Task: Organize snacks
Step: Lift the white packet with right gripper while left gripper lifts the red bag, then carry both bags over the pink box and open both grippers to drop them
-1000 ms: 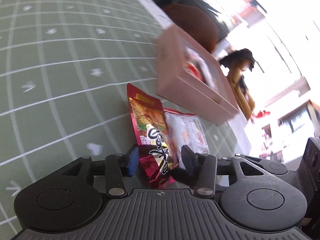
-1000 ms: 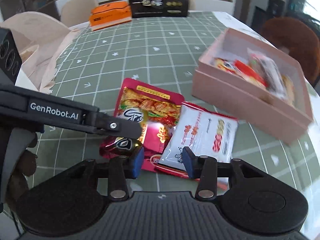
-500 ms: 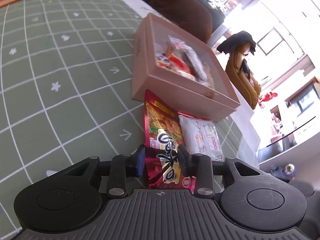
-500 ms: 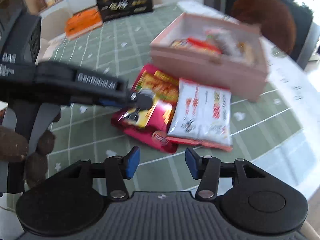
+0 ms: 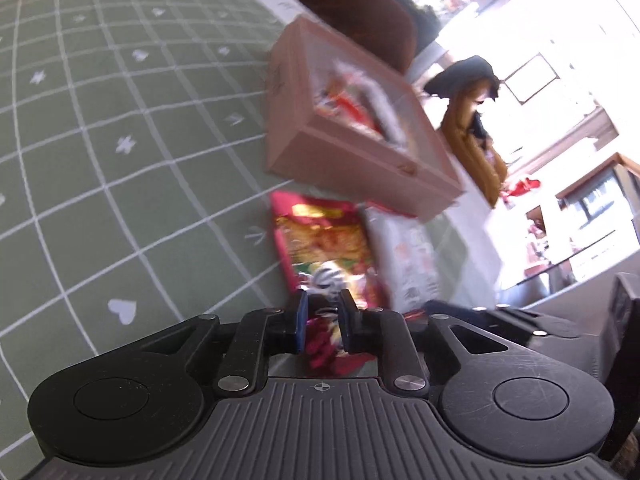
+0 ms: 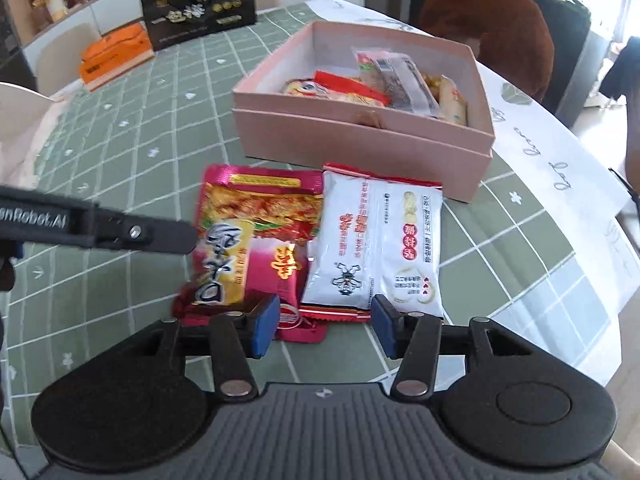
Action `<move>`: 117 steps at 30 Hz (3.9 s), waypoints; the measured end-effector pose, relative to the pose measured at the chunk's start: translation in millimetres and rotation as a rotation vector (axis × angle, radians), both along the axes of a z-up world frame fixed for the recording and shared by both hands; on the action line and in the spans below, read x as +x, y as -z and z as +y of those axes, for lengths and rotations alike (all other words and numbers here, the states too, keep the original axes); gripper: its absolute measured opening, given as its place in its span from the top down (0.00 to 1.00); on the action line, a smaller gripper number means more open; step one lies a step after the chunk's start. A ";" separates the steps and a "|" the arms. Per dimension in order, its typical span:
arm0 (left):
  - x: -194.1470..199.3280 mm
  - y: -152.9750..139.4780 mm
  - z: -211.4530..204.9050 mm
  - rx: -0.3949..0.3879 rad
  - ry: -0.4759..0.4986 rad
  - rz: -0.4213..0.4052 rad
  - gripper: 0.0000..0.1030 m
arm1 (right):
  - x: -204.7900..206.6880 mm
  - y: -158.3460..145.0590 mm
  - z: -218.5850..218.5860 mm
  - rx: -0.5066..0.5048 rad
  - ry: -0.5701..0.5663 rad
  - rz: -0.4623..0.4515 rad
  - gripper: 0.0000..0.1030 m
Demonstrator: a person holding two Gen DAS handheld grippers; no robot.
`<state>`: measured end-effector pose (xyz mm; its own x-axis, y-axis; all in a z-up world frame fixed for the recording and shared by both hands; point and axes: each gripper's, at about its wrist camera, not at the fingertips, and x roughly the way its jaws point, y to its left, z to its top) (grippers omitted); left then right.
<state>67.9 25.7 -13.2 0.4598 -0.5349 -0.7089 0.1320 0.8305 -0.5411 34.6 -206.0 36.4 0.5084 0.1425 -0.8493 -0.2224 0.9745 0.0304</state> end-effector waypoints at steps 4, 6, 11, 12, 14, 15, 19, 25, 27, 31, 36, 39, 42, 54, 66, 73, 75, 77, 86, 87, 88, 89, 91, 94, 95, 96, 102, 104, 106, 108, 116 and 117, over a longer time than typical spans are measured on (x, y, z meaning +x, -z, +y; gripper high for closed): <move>2.3 8.4 -3.2 -0.005 -0.013 -0.003 0.74 | 0.9 4.6 -8.2 -0.037 0.074 -0.028 0.47; 4.7 9.9 -6.2 -0.031 -0.001 0.002 0.73 | 0.9 6.6 -14.6 -0.045 0.111 -0.032 0.47; 12.1 15.2 -15.1 -0.103 0.027 0.011 0.63 | 2.3 11.2 -27.5 -0.026 0.143 -0.026 0.47; 15.2 16.8 -18.8 -0.110 0.032 0.009 0.62 | 1.7 11.7 -27.7 -0.017 0.137 -0.031 0.47; 21.5 17.9 -28.0 -0.114 0.030 0.000 0.62 | 1.0 12.1 -26.7 -0.014 0.120 -0.041 0.47; 25.4 18.0 -32.3 -0.114 0.026 -0.005 0.62 | 0.8 12.5 -25.8 -0.014 0.112 -0.044 0.47; 37.8 21.4 -41.7 -0.126 0.003 -0.008 0.65 | -0.8 12.7 -26.7 -0.011 0.091 -0.054 0.47; 25.3 19.9 -36.4 -0.139 0.023 0.043 0.67 | -12.3 4.9 -36.7 0.007 0.063 -0.028 0.47; 8.7 13.0 -30.2 -0.096 0.017 0.022 0.67 | -18.8 -5.3 -45.0 0.052 0.062 -0.044 0.43; -22.2 -1.4 -12.9 -0.030 -0.013 0.014 0.69 | -18.6 -21.2 -62.4 0.097 0.073 -0.093 0.28; -41.4 -11.7 0.2 0.025 -0.074 0.014 0.69 | 20.2 -11.4 -80.8 0.165 0.171 -0.051 0.28; -43.8 -13.0 -3.2 0.047 -0.062 0.017 0.69 | 47.6 2.9 -80.9 0.181 0.208 0.018 0.28; -45.5 -12.5 -7.8 0.066 -0.045 0.023 0.66 | 60.0 11.1 -70.8 0.177 0.206 0.058 0.24; -47.7 -7.3 -23.1 0.097 0.017 0.052 0.62 | 22.7 3.7 -30.3 -0.037 0.001 -0.003 0.25; -42.2 -37.2 -51.0 0.074 0.087 -0.058 0.77 | -25.0 -38.4 -66.4 -0.026 0.043 -0.014 0.25; -43.0 -39.9 -51.3 0.139 0.053 -0.074 0.77 | -18.5 -19.1 -68.4 -0.019 0.023 0.024 0.25; -41.1 -34.0 -50.9 0.136 0.061 -0.050 0.76 | -14.1 -6.0 -63.4 -0.021 0.017 0.040 0.25; -40.5 -29.3 -51.9 0.122 0.080 -0.038 0.73 | -11.3 6.0 -58.0 -0.012 0.001 0.061 0.25; -39.3 4.2 -52.6 -0.007 0.071 0.056 0.63 | -18.4 18.9 -44.5 -0.021 -0.077 0.030 0.25; -38.5 5.3 -51.9 -0.024 0.065 0.066 0.63 | -19.3 19.2 -44.9 -0.020 -0.078 0.027 0.25; -37.0 6.9 -51.5 -0.046 0.063 0.079 0.64 | -19.6 19.0 -46.3 -0.019 -0.079 0.026 0.25; -35.4 8.9 -52.1 -0.070 0.073 0.090 0.65 | -20.3 19.1 -47.0 -0.020 -0.077 0.024 0.25; -34.0 13.4 -55.9 -0.110 0.094 0.106 0.66 | -21.3 19.1 -46.7 -0.022 -0.073 0.024 0.25; -33.2 15.5 -65.2 -0.123 0.104 0.096 0.73 | -22.5 19.2 -48.3 -0.022 -0.071 0.022 0.25; -32.8 15.2 -67.0 -0.107 0.096 0.093 0.73 | -23.3 19.4 -48.7 -0.023 -0.070 0.021 0.25; -32.0 15.1 -68.1 -0.107 0.091 0.093 0.73 | -23.9 19.5 -48.8 -0.023 -0.068 0.022 0.25; -39.5 1.1 -50.4 -0.159 0.066 0.100 0.76 | -27.2 15.2 -53.3 -0.036 -0.056 0.042 0.25; -39.8 -14.9 -43.4 -0.194 0.057 0.077 0.76 | -27.9 7.7 -58.2 -0.023 -0.042 0.034 0.25; -36.7 -37.3 -38.8 -0.225 0.054 0.020 0.76 | -27.5 -4.1 -62.9 -0.003 -0.033 0.018 0.25; -30.3 -64.4 -36.9 -0.232 0.043 -0.047 0.76 | -25.6 -18.6 -66.9 0.012 -0.026 -0.009 0.25; 54.7 -155.3 -39.0 -0.215 0.009 -0.295 0.76 | -3.4 -88.0 -80.5 0.088 -0.017 -0.165 0.25; 72.7 -155.0 -40.8 -0.222 -0.002 -0.307 0.76 | 0.3 -94.4 -81.2 0.089 -0.020 -0.188 0.25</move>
